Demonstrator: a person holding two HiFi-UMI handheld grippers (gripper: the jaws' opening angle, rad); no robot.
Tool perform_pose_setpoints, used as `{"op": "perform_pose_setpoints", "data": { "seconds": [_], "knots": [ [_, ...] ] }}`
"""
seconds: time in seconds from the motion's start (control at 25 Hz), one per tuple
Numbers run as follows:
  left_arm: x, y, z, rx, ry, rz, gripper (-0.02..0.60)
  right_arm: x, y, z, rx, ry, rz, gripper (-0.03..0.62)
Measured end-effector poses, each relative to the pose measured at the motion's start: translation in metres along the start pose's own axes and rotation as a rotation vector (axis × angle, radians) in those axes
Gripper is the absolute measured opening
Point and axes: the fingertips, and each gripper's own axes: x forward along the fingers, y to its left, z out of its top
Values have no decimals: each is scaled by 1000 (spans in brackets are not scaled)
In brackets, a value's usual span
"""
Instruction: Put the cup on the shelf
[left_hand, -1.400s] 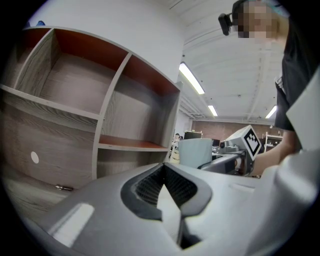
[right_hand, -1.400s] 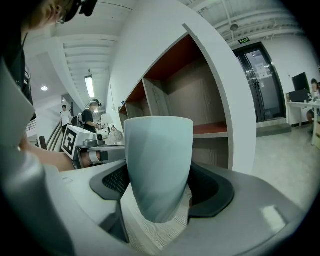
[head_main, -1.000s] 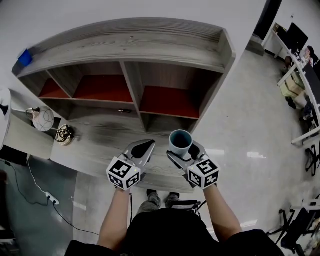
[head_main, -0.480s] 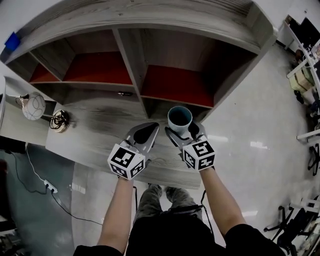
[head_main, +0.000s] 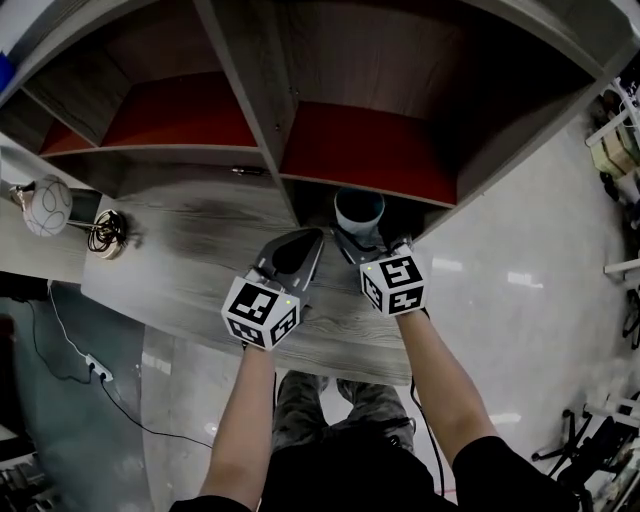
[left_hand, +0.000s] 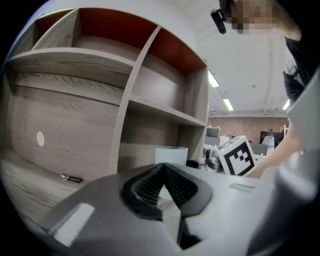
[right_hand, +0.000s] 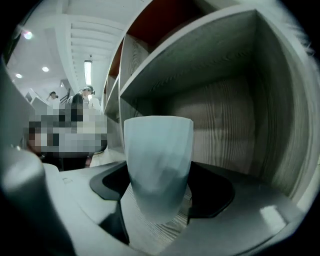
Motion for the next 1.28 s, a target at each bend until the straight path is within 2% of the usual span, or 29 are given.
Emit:
{"op": "perform_pose_setpoints", "data": {
  "seconds": [0.36, 0.76, 1.28],
  "knots": [
    [8, 13, -22, -8, -16, 10, 0, 36, -19, -30, -30, 15, -30, 365],
    [11, 24, -28, -8, -22, 21, 0, 66, -35, -36, -47, 29, -51, 365],
    [3, 23, -35, -18, 0, 29, 0, 53, -38, -53, -65, 75, -59, 367]
  ]
}}
